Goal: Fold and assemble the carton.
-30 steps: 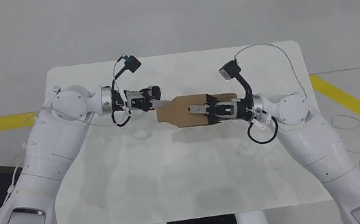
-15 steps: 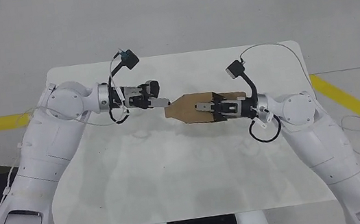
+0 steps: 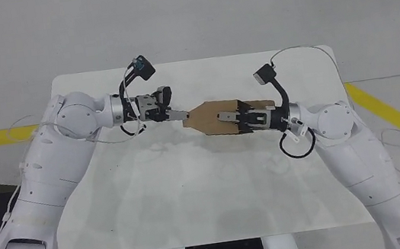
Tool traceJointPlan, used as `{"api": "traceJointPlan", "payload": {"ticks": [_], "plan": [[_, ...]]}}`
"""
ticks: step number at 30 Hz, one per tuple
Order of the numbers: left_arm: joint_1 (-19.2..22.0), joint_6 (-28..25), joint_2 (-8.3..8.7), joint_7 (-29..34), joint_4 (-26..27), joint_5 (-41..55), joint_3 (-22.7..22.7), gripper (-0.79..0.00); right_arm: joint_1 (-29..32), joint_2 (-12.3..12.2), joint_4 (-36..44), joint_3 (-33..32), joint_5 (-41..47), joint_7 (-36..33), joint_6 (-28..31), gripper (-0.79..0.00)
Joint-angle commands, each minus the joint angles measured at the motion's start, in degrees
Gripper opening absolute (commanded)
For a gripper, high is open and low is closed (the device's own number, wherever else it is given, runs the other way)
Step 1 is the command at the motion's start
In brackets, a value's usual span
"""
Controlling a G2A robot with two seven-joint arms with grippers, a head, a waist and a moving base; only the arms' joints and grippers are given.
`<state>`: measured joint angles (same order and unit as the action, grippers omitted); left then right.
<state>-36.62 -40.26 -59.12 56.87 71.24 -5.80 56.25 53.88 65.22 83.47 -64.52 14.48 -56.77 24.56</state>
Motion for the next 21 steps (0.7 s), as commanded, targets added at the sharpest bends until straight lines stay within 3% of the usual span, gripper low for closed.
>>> {"api": "traceJointPlan", "payload": {"ticks": [1,21], "plan": [[0.1,0.1,-0.04,0.0,-0.3,0.2,-0.2,0.0,0.0,0.0,0.2,0.1,0.5,0.0,0.2,-0.785],[0.8,0.7,-0.17,4.3,-1.5,7.8,-1.8,0.0,-1.9,1.1,-0.6,3.4,4.8,0.3,2.5,-0.785]]}}
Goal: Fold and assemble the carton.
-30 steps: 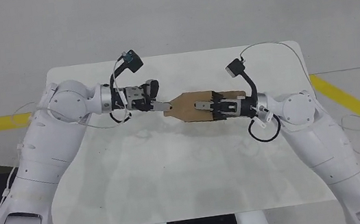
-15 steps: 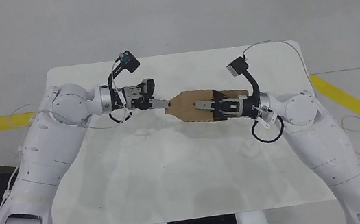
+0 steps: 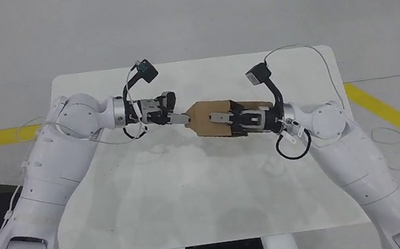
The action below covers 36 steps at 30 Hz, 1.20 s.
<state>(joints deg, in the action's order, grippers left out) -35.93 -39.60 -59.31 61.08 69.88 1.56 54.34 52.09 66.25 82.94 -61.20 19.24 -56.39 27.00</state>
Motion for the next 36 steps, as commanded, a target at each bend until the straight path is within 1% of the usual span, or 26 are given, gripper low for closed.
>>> {"api": "traceJointPlan", "payload": {"ticks": [1,12,22,27,36], "plan": [[0.2,0.2,0.06,0.1,-0.3,0.8,0.3,0.0,-0.1,0.0,-0.2,0.1,0.1,-0.1,0.1,-0.785],[0.6,0.7,0.51,1.0,-1.2,2.7,1.5,0.0,0.5,-0.2,0.0,-0.5,0.0,-0.8,0.0,-0.785],[0.5,1.5,0.39,2.1,-1.5,4.3,0.6,0.0,0.5,-0.1,0.5,-0.2,0.6,-1.0,0.5,-0.785],[0.5,1.9,0.35,3.9,-1.0,6.7,0.2,0.0,0.1,0.1,0.1,0.4,1.1,-1.2,0.9,-0.785],[0.0,1.8,0.36,4.7,0.0,7.3,-0.4,0.0,-0.6,0.4,-0.2,1.1,2.0,-0.9,1.6,-0.785]]}}
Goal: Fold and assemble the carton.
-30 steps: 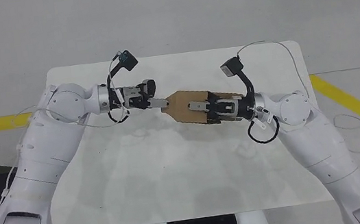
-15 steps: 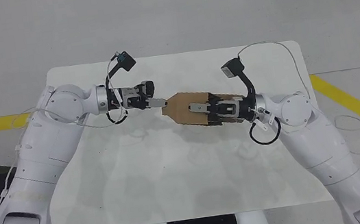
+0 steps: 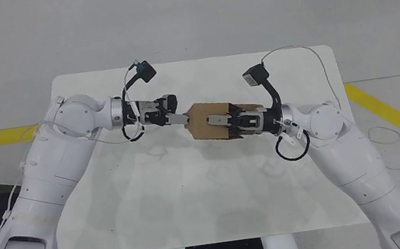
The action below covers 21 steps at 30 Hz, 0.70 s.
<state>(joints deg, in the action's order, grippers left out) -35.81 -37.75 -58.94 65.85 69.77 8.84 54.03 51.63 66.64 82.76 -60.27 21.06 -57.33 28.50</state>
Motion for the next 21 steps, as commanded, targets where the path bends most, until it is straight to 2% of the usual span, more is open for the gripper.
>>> {"api": "traceJointPlan", "payload": {"ticks": [1,21], "plan": [[-0.2,0.0,-0.02,0.0,0.2,0.0,-0.2,0.0,-0.2,0.1,0.0,0.3,0.4,0.1,0.3,-0.785],[-0.2,-0.1,-0.18,0.6,0.2,1.8,-0.9,0.0,-2.9,1.7,-2.1,4.2,2.4,0.0,1.5,-0.785]]}}
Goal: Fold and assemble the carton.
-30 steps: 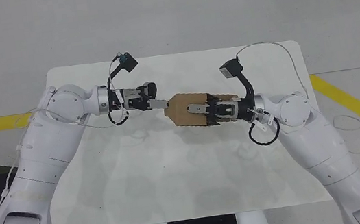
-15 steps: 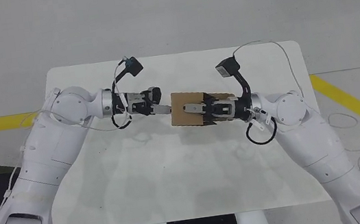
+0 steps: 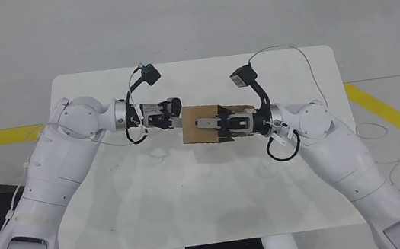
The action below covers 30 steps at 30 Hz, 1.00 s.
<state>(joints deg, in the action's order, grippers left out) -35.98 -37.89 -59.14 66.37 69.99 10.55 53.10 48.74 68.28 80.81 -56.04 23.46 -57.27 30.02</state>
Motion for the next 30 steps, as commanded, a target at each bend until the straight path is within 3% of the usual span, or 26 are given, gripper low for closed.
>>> {"api": "traceJointPlan", "payload": {"ticks": [1,13,22,30], "plan": [[0.0,0.0,0.05,0.0,0.1,0.1,0.1,0.0,-0.1,0.0,-0.4,0.0,-0.1,-0.2,0.0,-0.785],[0.2,-3.0,0.72,-3.7,-1.6,-5.1,2.3,0.0,1.4,-1.3,-2.2,-3.2,-6.3,-1.5,-6.5,-0.785],[-3.2,-16.4,1.52,-16.8,1.2,-21.3,4.5,0.0,0.1,-0.2,-4.9,1.4,-6.8,-2.6,-11.9,-0.785],[-6.9,-20.1,2.35,-27.0,4.2,-33.9,7.9,0.0,-3.1,2.0,-9.8,7.5,-8.4,1.0,-13.6,-0.785]]}}
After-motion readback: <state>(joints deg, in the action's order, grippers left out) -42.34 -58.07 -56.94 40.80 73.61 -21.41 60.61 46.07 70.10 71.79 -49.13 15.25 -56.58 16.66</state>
